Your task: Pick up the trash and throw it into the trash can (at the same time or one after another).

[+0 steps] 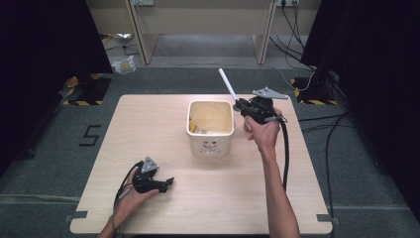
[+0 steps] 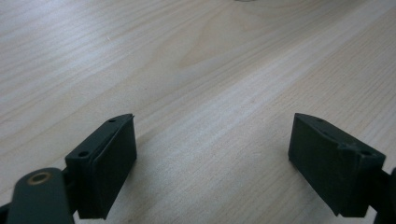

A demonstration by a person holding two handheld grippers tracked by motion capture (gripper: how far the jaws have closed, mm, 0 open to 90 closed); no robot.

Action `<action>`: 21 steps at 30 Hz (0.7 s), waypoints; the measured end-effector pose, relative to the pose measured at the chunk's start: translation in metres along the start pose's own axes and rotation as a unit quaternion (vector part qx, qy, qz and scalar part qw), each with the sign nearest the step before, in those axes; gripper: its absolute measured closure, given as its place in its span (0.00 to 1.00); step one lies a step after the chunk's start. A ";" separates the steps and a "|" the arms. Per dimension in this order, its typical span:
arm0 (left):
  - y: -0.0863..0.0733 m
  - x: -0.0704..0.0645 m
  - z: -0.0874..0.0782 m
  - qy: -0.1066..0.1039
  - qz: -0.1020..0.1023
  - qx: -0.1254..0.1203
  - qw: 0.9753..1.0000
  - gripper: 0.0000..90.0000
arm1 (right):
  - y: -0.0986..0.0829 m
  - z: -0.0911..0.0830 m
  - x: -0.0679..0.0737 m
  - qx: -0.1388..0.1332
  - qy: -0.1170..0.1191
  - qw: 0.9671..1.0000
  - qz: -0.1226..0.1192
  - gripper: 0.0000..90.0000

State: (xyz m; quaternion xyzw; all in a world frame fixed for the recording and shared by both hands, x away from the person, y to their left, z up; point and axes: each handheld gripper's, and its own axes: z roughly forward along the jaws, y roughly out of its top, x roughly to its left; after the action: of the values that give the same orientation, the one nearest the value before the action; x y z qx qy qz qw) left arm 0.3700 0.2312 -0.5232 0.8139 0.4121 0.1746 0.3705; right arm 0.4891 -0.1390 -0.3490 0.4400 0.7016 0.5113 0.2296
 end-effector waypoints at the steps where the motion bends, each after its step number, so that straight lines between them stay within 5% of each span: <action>1: 0.000 0.000 0.000 0.000 0.000 0.000 1.000 0.16 | 0.001 0.002 0.003 0.000 0.003 1.000 -0.002 0.88; 21: 0.000 0.000 0.000 -0.001 0.001 0.001 1.000 0.16 | 0.007 0.047 0.042 0.033 0.052 0.998 -0.026 0.88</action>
State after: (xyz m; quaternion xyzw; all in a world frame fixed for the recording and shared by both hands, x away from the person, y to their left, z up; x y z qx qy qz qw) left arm 0.3701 0.2316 -0.5231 0.8147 0.4112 0.1739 0.3701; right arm 0.5065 -0.0785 -0.3547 0.4020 0.7405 0.5036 0.1912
